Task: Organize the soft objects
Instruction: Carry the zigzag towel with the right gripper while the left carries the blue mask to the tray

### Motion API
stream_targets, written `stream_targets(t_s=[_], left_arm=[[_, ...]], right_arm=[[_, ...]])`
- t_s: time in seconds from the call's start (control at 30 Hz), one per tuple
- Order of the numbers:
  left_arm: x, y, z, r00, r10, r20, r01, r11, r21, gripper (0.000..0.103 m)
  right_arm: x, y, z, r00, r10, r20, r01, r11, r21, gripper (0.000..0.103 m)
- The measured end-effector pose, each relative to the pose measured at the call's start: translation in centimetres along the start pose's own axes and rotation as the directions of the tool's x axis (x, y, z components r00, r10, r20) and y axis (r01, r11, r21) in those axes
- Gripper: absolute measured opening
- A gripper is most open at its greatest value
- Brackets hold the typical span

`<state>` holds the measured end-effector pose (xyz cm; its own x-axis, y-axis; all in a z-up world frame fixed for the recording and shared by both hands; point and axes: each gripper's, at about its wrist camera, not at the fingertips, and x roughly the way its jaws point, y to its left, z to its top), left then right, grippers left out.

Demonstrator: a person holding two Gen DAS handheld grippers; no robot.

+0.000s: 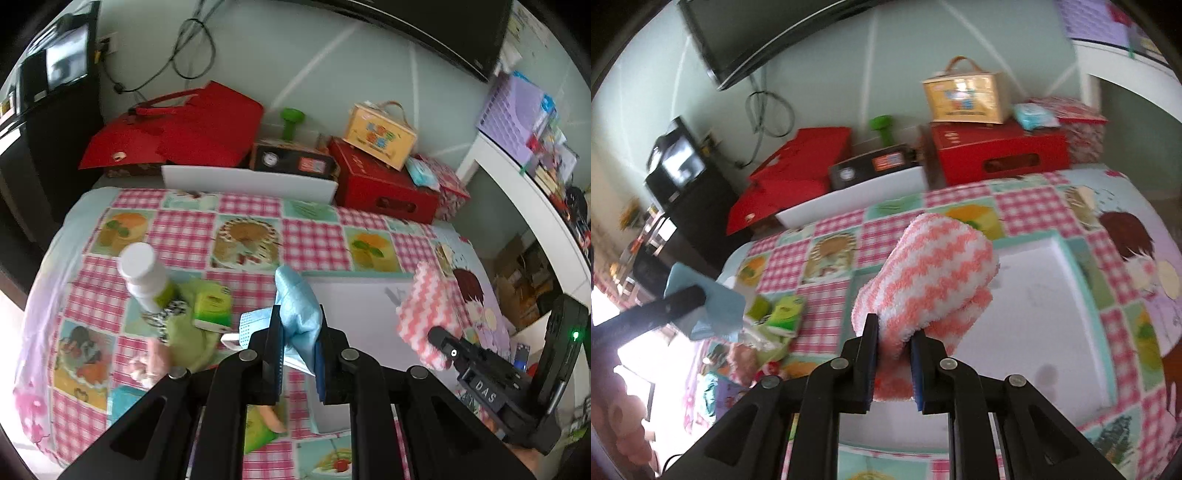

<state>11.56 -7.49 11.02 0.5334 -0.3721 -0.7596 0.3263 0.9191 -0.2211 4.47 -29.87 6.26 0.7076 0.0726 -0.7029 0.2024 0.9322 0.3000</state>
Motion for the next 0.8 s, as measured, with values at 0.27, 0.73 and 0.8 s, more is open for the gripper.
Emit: stream_targets(t_s=[0.27,0.73,0.8], left_arm=[[3.9,-5.3,-1.6,0.999,-0.001,-0.051,0.007,0.993,0.120,0.014],[11.6,-7.5,-3.0,0.994,0.027,-0.103,-0.013,0.991,0.135,0.014],[12.5,-7.4,-3.4,0.993,0.028,-0.115,-0.014,0.992,0.125,0.014]], right_arm=[[0.3,-4.6,-0.2,0.997,-0.075,-0.026,0.077,0.994,0.081,0.017],[4.8,-7.6,0.6,0.994,-0.079,-0.071,0.089,0.985,0.149,0.020],[5.8,-7.6,0.2,0.992,-0.087,-0.093,0.100,0.985,0.140,0.020]])
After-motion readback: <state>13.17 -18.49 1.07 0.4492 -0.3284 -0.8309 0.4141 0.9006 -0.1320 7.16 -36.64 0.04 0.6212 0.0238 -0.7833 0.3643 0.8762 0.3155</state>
